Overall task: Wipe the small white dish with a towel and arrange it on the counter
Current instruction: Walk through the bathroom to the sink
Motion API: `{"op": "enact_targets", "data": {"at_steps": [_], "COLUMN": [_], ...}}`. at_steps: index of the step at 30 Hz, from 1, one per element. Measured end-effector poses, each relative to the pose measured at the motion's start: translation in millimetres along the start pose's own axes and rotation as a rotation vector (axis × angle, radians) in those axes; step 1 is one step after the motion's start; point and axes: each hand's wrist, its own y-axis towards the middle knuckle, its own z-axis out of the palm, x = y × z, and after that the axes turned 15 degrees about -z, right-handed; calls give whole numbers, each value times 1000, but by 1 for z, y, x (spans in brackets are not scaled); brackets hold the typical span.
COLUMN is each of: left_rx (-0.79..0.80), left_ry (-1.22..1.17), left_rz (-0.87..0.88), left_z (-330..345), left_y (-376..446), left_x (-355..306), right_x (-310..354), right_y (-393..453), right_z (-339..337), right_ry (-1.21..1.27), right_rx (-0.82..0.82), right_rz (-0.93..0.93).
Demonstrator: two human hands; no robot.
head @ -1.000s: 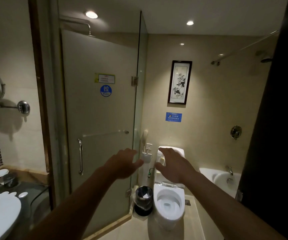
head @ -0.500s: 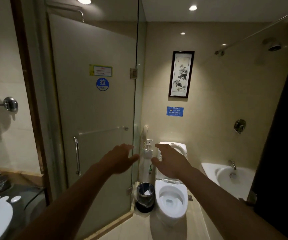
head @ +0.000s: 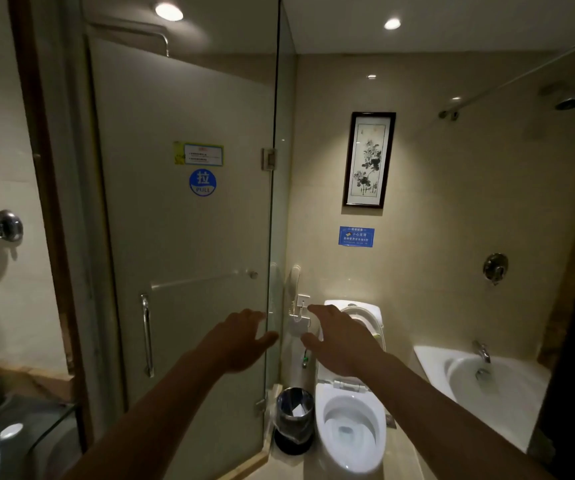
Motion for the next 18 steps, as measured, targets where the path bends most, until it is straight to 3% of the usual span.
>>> {"op": "enact_targets", "data": {"at_steps": [18], "left_rx": [11], "left_ry": [3], "left_rz": [2], "left_z": [-1], "left_y": [143], "left_x": [36], "right_x": [-38], "right_y": [128], "right_z": [42], "right_ry": [-4], "right_rx": [13], "right_rz": [-29]}}
